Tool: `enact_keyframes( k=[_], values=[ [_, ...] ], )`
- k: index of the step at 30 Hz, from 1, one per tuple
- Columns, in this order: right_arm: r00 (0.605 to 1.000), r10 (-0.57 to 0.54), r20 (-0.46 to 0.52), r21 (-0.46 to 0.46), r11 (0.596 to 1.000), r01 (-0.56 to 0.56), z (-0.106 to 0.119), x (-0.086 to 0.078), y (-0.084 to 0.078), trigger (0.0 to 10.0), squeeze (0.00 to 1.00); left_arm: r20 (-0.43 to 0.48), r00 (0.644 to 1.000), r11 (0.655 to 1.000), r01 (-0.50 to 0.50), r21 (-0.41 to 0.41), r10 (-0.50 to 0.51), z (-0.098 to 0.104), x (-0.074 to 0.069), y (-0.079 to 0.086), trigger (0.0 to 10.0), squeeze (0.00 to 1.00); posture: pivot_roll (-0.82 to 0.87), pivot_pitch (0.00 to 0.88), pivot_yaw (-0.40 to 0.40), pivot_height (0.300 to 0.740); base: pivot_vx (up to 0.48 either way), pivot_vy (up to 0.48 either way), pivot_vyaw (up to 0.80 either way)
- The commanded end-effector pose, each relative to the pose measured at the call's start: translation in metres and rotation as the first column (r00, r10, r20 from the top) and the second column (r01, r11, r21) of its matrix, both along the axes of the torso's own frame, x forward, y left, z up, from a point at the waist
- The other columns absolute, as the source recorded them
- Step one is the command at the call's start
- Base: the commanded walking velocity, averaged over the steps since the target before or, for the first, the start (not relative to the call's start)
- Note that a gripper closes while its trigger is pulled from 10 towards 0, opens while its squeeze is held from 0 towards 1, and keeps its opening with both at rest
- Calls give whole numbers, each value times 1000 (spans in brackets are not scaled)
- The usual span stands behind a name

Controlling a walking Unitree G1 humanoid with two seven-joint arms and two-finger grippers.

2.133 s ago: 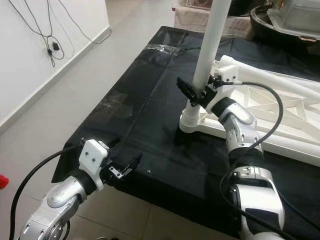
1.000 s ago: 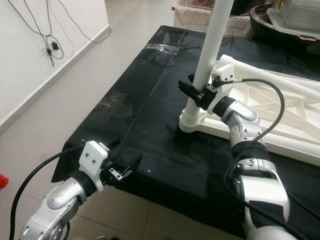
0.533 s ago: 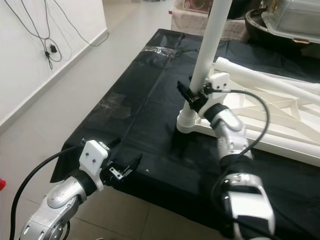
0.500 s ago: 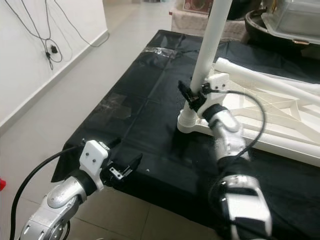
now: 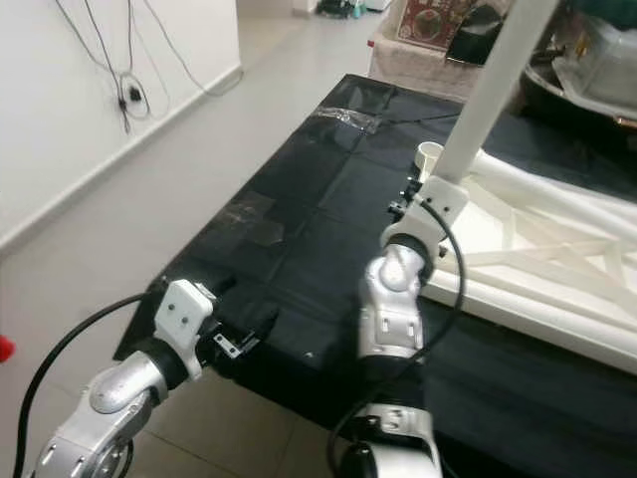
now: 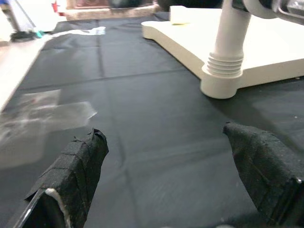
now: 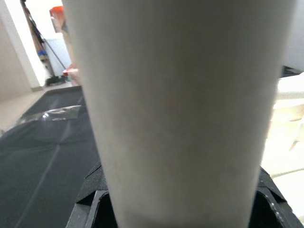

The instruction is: Building children table

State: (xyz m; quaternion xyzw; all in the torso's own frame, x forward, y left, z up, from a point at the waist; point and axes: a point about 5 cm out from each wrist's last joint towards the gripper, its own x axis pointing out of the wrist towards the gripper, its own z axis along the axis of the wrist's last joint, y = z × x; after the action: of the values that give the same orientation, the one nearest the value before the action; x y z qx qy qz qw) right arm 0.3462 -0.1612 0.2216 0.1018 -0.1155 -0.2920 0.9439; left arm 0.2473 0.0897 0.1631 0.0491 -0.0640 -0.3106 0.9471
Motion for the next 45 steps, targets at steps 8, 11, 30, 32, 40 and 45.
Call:
enact_keyframes(
  k=[8, 11, 30, 32, 40, 45],
  values=[
    [982, 124, -141, 123, 987, -107, -31, -8, 25, 10000, 1000, -11, 1000, 1000, 4, 7, -4, -4, 0, -1, 10000, 0, 112, 176, -18, 740, 0, 0, 0],
    [982, 150, -111, 73, 987, -143, -28, -11, 21, 10000, 1000, -12, 1000, 1000, 3, 6, -3, -5, 0, -2, 10000, 0, 111, 176, -16, 740, 0, 0, 0],
    [674, 738, 17, -244, 657, -713, 8, 12, -30, 10000, 0, -9, 1000, 1000, -3, 7, 3, -5, 0, -2, 10000, 0, 111, 178, -19, 740, 0, 0, 0],
    [588, 809, 1, -233, 572, -787, 12, 20, -33, 10000, 0, -9, 1000, 1000, -4, 5, 4, -5, 0, -1, 10000, 0, 112, 178, -20, 740, 0, 0, 0],
    [331, 943, -37, -173, 320, -932, 16, 27, -25, 10000, 0, -12, 1000, 1000, -3, 7, 3, -6, -2, -2, 10000, 0, 121, 175, -22, 740, 0, 0, 0],
    [-53, 998, -47, -149, -59, -987, 24, 22, 0, 10000, 0, -15, 1000, 1000, -1, 7, 1, -6, -3, -1, 10000, 0, 128, 174, -22, 740, 0, 0, 0]
  ],
)
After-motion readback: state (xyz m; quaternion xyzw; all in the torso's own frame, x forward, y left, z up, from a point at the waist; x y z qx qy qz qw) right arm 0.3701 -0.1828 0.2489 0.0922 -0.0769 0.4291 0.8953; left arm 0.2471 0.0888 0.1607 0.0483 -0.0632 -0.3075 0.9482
